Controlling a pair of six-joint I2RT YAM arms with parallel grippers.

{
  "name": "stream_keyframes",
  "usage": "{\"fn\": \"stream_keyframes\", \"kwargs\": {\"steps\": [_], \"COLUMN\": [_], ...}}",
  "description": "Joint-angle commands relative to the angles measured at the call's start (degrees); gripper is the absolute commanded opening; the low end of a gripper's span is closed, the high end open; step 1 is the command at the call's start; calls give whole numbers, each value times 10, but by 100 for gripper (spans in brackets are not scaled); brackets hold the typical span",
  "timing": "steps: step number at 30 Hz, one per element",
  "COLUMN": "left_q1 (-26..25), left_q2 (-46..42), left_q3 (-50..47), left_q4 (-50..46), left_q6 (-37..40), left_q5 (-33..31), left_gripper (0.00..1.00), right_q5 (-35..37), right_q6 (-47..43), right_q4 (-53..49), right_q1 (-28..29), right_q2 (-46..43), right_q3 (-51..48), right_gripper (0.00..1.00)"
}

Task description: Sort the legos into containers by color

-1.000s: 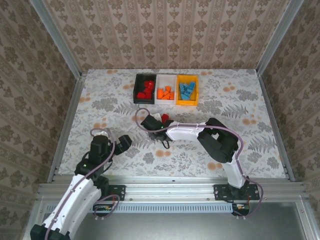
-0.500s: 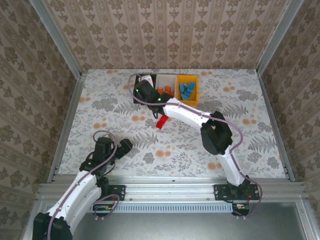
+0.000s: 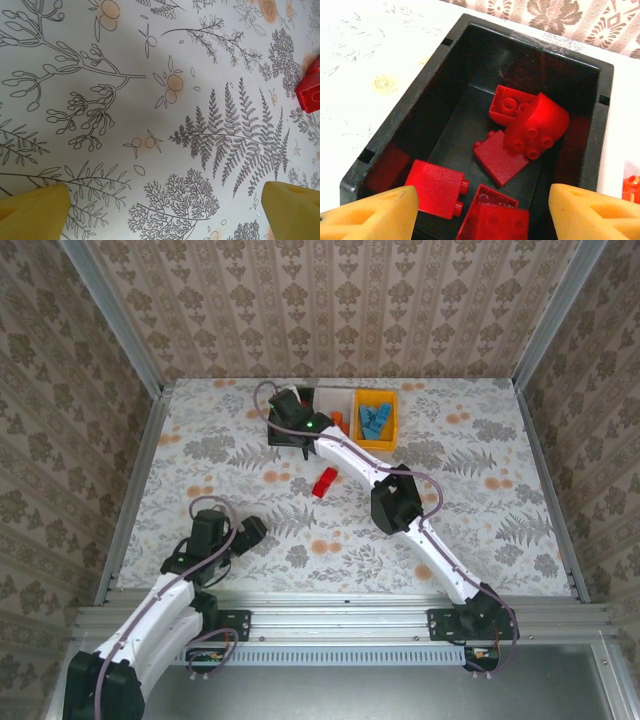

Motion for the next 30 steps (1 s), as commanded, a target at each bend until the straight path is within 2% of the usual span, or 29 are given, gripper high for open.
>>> {"fn": "stream_keyframes", "kwargs": {"steps": [1, 4, 9, 13, 18, 23, 30], "left_q1": [3, 3, 2, 2, 2, 5, 7], "left_q2": [16, 29, 55, 59, 47, 62, 80], "left_q3": [29, 41, 56, 57, 70, 91, 81], "left_q4": [1, 7, 18, 14, -8, -17, 10], "left_q6": [26, 31, 32, 33, 47, 66, 56], "left_q5": [17, 22, 46, 48, 32, 24, 44], "left_gripper": [100, 100, 100, 100, 100, 100, 100], "right_q5": [-16, -10, 20, 41, 22, -23, -39], "right_q6": [-38, -57, -32, 38, 171, 282, 345], "right_q4": [29, 77, 103, 111, 174, 169, 147], "right_q1": [16, 33, 51, 57, 60, 71, 83], "right_q2": [-66, -136, -252, -342, -458, -460, -394], "right_q3": [-31, -96, -231, -395, -644, -733, -720], "right_gripper": [71, 71, 71, 71, 77, 80, 85]}}
